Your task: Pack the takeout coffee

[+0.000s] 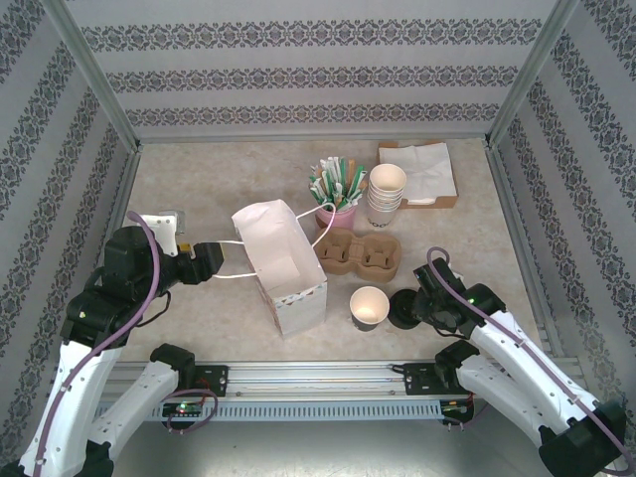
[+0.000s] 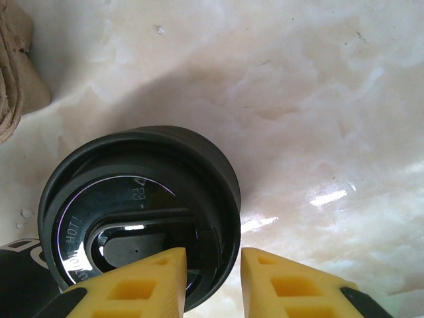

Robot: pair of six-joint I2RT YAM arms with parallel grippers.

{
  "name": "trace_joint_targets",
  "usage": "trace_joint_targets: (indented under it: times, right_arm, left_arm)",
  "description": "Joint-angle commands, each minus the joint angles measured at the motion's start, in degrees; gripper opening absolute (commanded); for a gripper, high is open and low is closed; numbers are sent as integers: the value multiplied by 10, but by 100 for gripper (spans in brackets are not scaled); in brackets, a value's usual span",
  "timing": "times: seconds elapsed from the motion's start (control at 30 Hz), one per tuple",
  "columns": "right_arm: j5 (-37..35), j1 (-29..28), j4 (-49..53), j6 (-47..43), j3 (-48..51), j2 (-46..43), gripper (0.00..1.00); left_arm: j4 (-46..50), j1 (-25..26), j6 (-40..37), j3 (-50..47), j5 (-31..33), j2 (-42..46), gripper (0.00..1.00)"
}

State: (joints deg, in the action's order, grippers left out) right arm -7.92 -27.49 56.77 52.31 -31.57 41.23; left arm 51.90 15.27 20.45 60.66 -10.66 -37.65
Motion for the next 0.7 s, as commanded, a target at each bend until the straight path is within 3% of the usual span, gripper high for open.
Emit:
trace_joint_targets:
  times: [0.0,0.67]
  right_arm:
    - [-20,4,-9,9,13,-8,28]
    - [-7,21,-57,-16,38,-16,20]
  left_arm:
    - [-14,-5,10,11,-4,4,76]
    - [-18,-4,12,13,-10,2,76]
